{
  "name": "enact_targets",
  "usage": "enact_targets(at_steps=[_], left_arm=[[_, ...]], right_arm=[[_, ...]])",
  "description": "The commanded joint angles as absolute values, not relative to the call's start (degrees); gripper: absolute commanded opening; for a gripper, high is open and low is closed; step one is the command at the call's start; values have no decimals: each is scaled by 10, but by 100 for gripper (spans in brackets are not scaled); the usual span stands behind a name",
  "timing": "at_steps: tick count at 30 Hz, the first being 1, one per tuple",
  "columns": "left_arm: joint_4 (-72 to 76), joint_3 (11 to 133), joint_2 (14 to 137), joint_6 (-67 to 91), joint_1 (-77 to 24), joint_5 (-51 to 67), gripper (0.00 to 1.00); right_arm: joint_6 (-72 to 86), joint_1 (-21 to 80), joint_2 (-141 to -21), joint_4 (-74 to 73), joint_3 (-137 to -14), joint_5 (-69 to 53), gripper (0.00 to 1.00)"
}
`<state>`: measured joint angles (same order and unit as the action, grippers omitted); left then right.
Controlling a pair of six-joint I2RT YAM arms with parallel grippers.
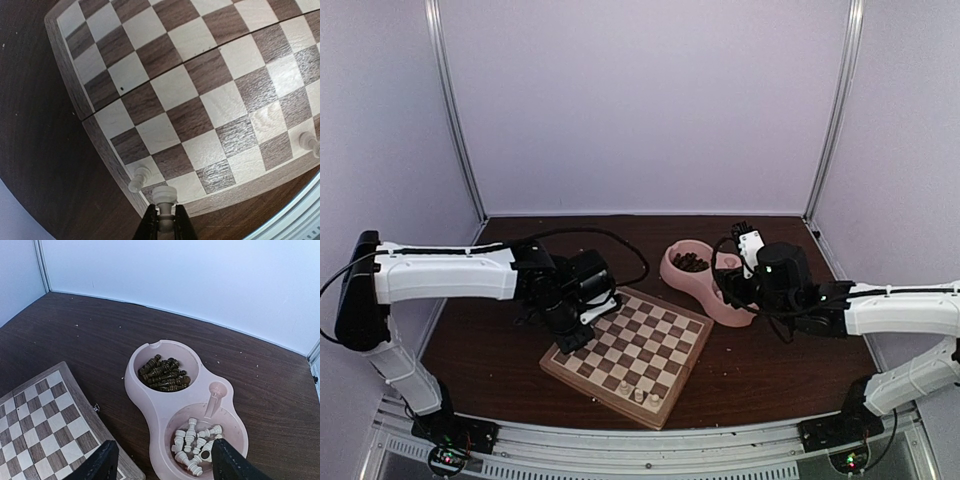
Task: Set up the chess pieces on the board
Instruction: Place the pawn on b2.
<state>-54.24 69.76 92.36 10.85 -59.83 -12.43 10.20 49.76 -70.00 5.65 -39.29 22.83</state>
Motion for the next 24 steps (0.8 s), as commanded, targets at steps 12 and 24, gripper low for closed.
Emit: enact_targets(at_steps=[12,24], left_arm=[[-617,761,1003,97,-583,-87,0],[-636,793,1042,93,-581,-89,0]], right_arm=[[90,497,-678,78,-377,237,66],[89,496,-682,81,-378,224,67]])
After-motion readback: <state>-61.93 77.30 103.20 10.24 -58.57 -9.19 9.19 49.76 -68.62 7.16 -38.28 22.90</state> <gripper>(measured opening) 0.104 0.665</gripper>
